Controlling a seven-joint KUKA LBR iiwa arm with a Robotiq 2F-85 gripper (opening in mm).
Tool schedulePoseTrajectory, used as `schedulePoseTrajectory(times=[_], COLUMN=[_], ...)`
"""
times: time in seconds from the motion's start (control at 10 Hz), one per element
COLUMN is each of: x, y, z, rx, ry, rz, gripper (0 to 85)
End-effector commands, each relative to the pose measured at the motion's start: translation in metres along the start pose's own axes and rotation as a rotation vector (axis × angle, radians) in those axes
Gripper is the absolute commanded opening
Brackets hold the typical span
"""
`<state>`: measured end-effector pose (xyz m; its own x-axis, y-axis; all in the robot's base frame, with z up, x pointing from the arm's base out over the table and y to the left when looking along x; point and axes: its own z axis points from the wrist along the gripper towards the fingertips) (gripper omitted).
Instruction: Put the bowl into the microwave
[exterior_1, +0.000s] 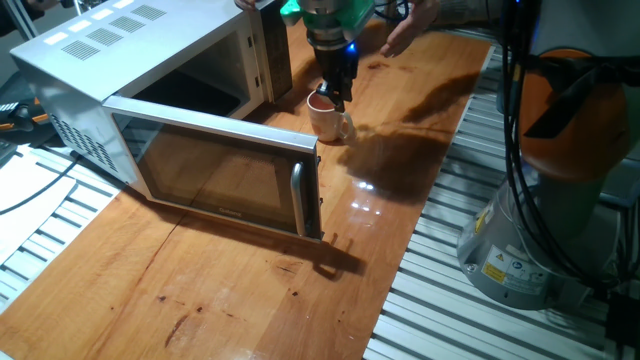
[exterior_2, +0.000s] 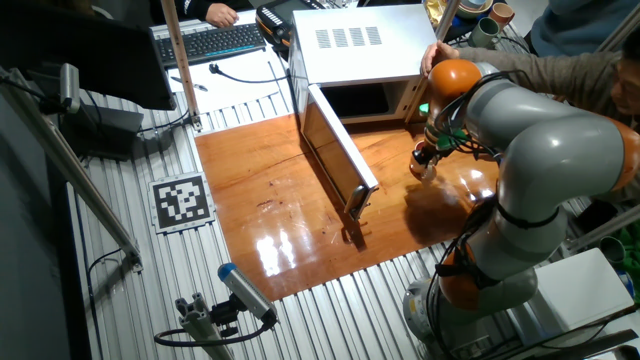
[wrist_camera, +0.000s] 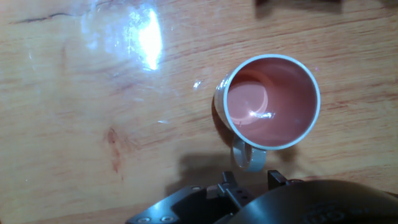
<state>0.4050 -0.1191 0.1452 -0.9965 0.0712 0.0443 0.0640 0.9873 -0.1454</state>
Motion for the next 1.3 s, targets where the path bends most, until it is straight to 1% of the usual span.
schedulePoseTrajectory(times=[0.0,0.2,0.3,0.6,0.8,1.2], x=[0.0,0.0,0.0,0.0,0.0,-0.002], y=[0.0,0.001,0.001,0.001,0.001,0.001], z=[0.0,0.001,0.001,0.002,0.003,0.013], rx=[-0.002,-0.002,0.001,0.006,0.009,0.003], ry=[-0.001,-0.003,-0.004,-0.019,-0.019,-0.026], rz=[0.0,0.0,-0.001,0.014,0.016,0.014], gripper=[34.0,34.0,51.0,51.0,51.0,51.0])
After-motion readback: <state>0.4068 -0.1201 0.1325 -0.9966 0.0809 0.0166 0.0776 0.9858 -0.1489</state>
